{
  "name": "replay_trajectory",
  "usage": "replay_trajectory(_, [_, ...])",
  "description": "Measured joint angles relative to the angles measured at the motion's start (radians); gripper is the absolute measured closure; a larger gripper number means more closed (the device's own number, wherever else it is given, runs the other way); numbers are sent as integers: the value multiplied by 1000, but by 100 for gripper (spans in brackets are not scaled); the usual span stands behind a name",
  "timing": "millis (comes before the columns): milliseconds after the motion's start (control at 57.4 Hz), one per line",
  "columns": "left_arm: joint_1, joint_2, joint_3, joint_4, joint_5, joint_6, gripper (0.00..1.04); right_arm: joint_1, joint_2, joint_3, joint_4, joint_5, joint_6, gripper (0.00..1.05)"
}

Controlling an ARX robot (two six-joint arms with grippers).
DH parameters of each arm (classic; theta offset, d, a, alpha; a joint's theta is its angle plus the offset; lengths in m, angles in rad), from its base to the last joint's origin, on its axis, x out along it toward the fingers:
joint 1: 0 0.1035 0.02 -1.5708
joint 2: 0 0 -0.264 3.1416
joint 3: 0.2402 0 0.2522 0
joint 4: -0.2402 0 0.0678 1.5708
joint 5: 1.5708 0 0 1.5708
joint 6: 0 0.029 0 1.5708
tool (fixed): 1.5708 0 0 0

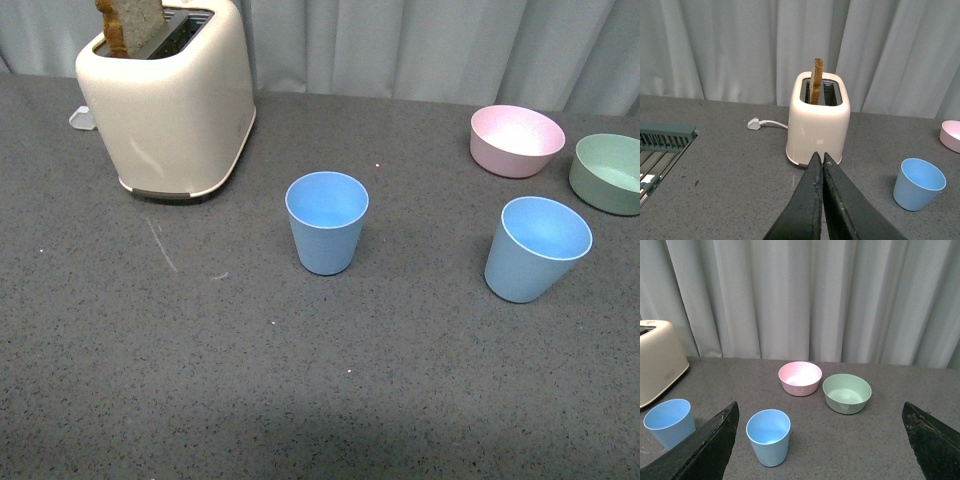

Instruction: Stack blue cups with both arms

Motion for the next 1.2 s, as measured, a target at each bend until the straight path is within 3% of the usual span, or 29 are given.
replay_trajectory(192, [0, -52, 0, -53, 0, 0, 101, 0, 0, 0, 0, 0, 0, 10])
replay_trajectory(279, [0, -169, 0, -202, 0, 0, 101, 0, 0, 0, 0, 0, 0, 10])
replay_trajectory(453, [0, -209, 0, -216, 0, 0, 101, 0, 0, 0, 0, 0, 0, 10])
replay_trajectory(593, [0, -210, 0, -216, 0, 0, 68, 0, 0, 0, 0, 0, 0, 10])
replay_trajectory(942, [0, -210, 0, -216, 0, 0, 9, 0, 0, 0, 0, 0, 0, 10])
replay_trajectory(976, [0, -210, 0, -217, 0, 0, 5, 0, 0, 0, 0, 0, 0, 10])
replay_trajectory(1098, [0, -210, 0, -217, 0, 2, 7, 0, 1, 0, -1, -4, -4, 10])
replay_trajectory(1203, [0, -211, 0, -216, 1, 2, 7, -26, 116, 35, -53, -128, -152, 10])
